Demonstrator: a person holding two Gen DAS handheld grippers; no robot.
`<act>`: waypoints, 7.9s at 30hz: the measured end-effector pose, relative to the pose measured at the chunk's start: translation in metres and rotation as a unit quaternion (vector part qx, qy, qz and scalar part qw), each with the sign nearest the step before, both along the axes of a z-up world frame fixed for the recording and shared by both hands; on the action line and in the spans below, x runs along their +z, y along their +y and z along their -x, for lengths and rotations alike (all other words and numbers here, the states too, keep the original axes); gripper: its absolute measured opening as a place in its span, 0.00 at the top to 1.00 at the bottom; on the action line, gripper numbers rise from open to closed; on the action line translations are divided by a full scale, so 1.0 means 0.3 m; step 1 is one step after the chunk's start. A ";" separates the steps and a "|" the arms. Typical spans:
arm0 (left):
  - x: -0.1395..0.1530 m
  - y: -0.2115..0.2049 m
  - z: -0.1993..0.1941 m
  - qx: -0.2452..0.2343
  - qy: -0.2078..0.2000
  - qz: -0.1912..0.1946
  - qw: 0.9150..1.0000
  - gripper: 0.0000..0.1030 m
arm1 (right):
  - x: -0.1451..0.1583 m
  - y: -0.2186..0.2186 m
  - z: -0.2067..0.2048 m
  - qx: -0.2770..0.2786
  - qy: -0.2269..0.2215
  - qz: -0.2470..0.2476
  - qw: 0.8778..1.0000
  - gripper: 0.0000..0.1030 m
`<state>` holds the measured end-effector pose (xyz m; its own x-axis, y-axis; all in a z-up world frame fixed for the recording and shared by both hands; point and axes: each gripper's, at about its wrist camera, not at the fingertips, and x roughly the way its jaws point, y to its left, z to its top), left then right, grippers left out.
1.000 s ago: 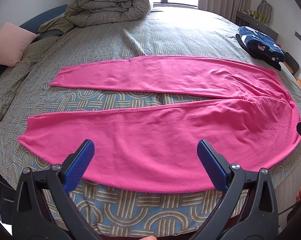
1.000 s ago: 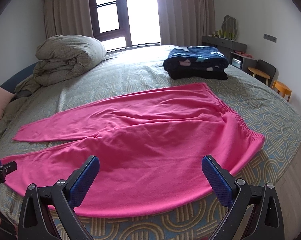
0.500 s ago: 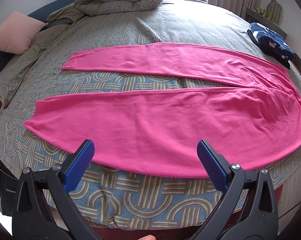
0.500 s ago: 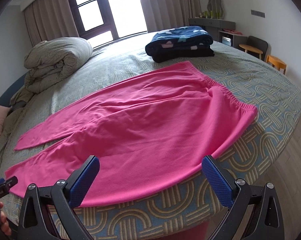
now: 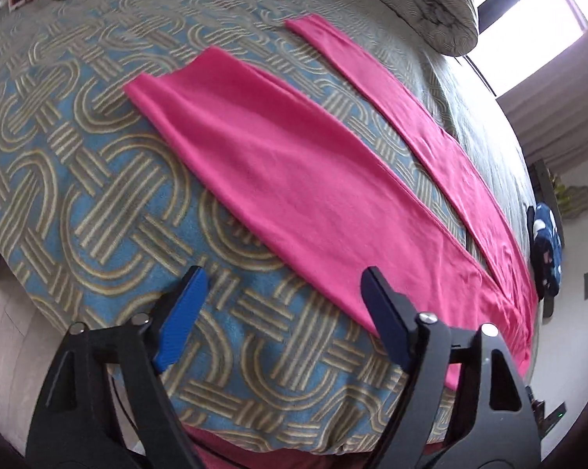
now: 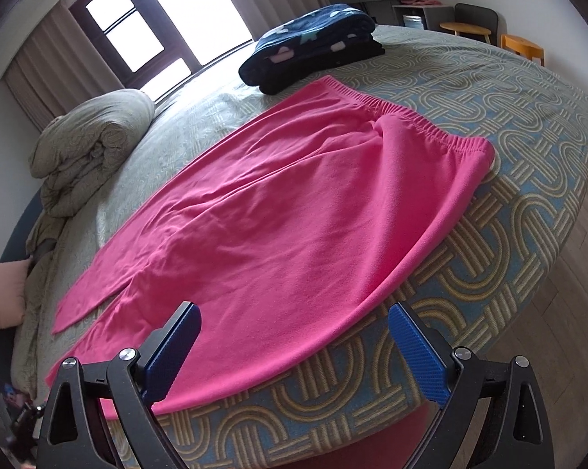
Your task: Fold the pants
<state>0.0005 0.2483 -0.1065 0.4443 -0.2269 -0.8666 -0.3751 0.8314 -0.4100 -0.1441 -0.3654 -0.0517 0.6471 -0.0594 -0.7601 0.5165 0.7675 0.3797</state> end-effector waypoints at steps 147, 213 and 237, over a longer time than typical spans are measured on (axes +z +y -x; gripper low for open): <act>0.226 0.205 -0.536 -0.044 -0.079 -0.106 0.990 0.96 | 0.294 -0.525 -0.687 0.042 -0.006 0.117 0.992 0.83; 0.080 -1.606 -0.402 -0.544 -0.032 0.038 0.838 0.50 | 0.040 -0.429 -0.362 0.045 0.013 0.063 0.997 0.41; 0.135 -1.600 -0.185 -0.542 -0.143 -0.090 0.823 0.90 | 0.000 -0.627 -0.579 0.093 -0.004 0.016 0.996 0.83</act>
<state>0.0561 -0.2318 -0.0659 0.2567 -0.5045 -0.8243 0.7177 0.6707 -0.1870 0.0295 -0.5535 -0.0516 0.6552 0.0373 -0.7546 0.3617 0.8614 0.3566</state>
